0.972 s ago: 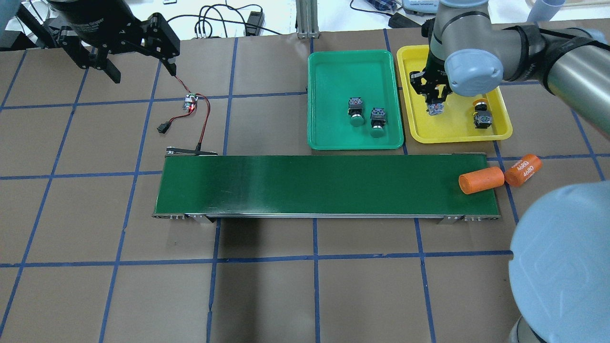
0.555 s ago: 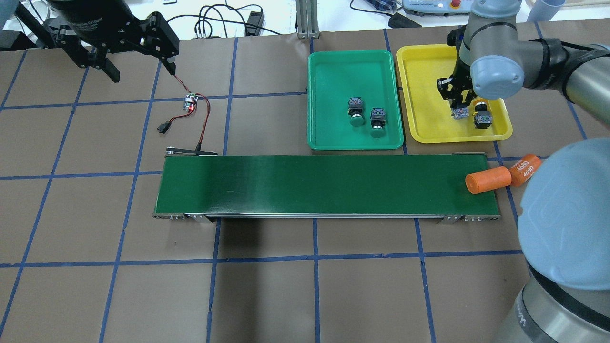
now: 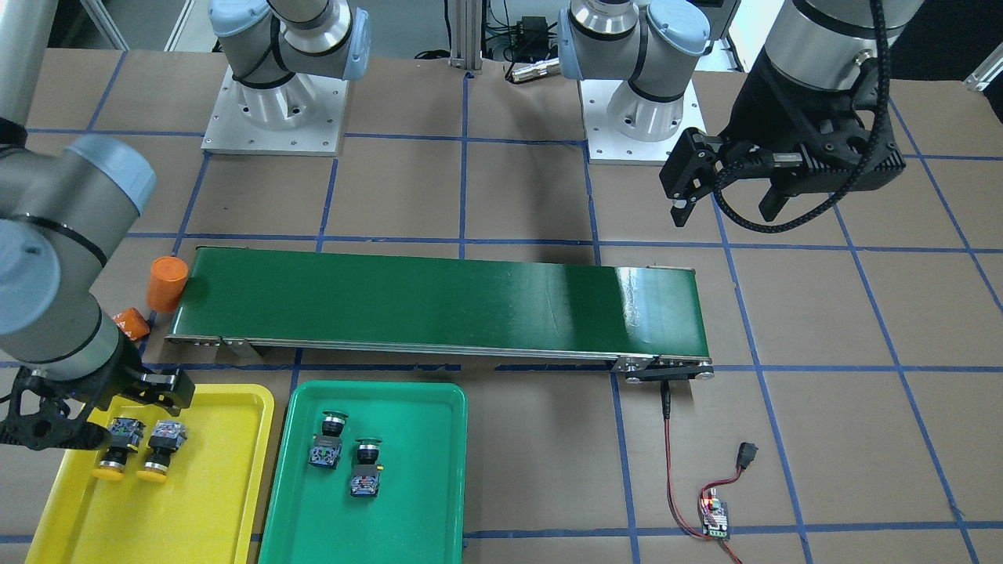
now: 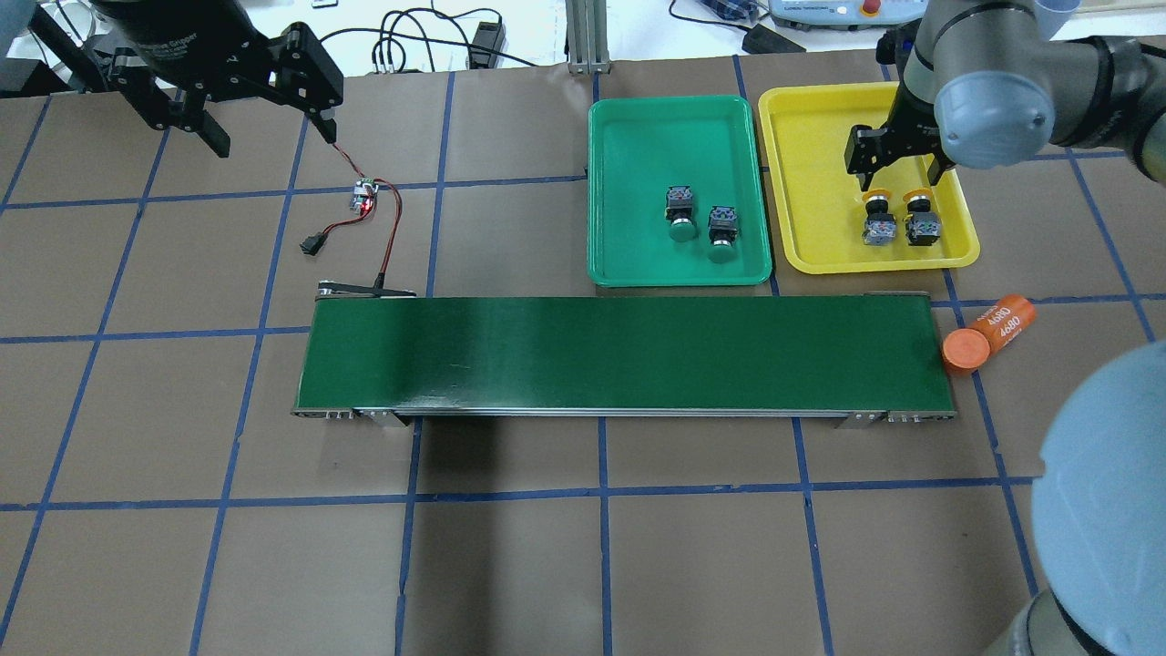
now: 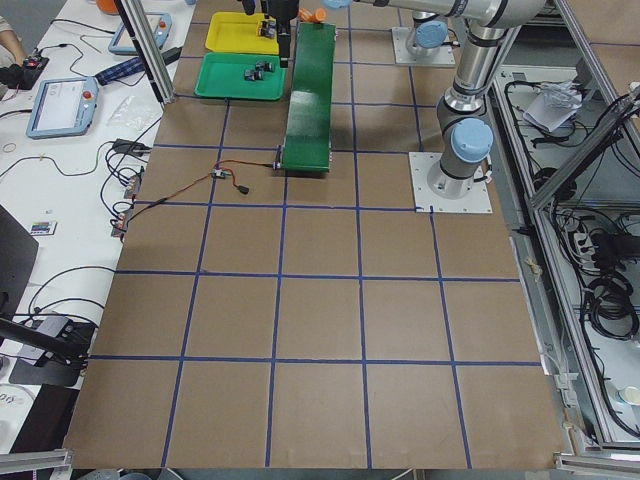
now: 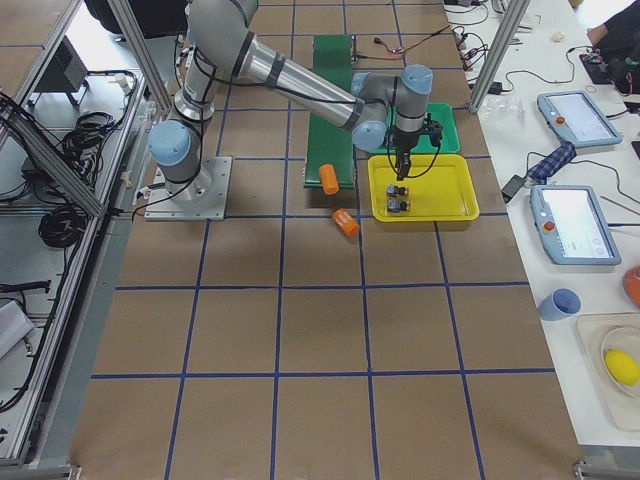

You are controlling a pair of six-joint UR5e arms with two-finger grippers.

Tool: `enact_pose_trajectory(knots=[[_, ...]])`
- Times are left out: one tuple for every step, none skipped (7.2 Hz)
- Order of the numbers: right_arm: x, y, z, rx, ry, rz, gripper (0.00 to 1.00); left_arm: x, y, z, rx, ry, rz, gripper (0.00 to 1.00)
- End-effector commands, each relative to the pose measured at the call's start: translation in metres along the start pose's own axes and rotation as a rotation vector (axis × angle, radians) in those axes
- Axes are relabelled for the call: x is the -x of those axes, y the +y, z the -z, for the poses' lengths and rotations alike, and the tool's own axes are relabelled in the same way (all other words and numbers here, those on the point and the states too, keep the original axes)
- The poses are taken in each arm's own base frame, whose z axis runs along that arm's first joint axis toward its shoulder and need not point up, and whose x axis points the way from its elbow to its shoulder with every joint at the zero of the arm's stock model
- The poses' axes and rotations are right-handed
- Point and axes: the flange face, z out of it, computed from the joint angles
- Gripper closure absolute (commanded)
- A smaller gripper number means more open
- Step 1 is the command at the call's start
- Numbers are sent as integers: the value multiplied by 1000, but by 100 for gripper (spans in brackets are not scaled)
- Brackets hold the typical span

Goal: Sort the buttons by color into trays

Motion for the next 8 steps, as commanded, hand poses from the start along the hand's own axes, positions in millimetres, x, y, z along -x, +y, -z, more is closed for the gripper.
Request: enact_pose_trajectory(knots=[[31, 52, 71, 64, -62, 31, 0, 0, 0, 1, -3, 0, 0, 0], [48, 81, 101, 106, -65, 63, 0, 0, 0, 1, -1, 0, 0, 0], [70, 111, 131, 112, -62, 55, 0, 0, -1, 0, -1, 0, 0, 0], [100, 137, 152, 92, -61, 28, 0, 0, 0, 1, -1, 0, 0, 0], [129, 159, 163, 76, -60, 63, 0, 0, 0, 1, -1, 0, 0, 0], [133, 160, 162, 77, -61, 81, 0, 0, 0, 1, -3, 0, 0, 0], [132, 160, 161, 79, -57, 85, 0, 0, 0, 1, -3, -1, 0, 0], [125, 158, 159, 82, -62, 82, 0, 0, 0, 1, -3, 0, 0, 0]])
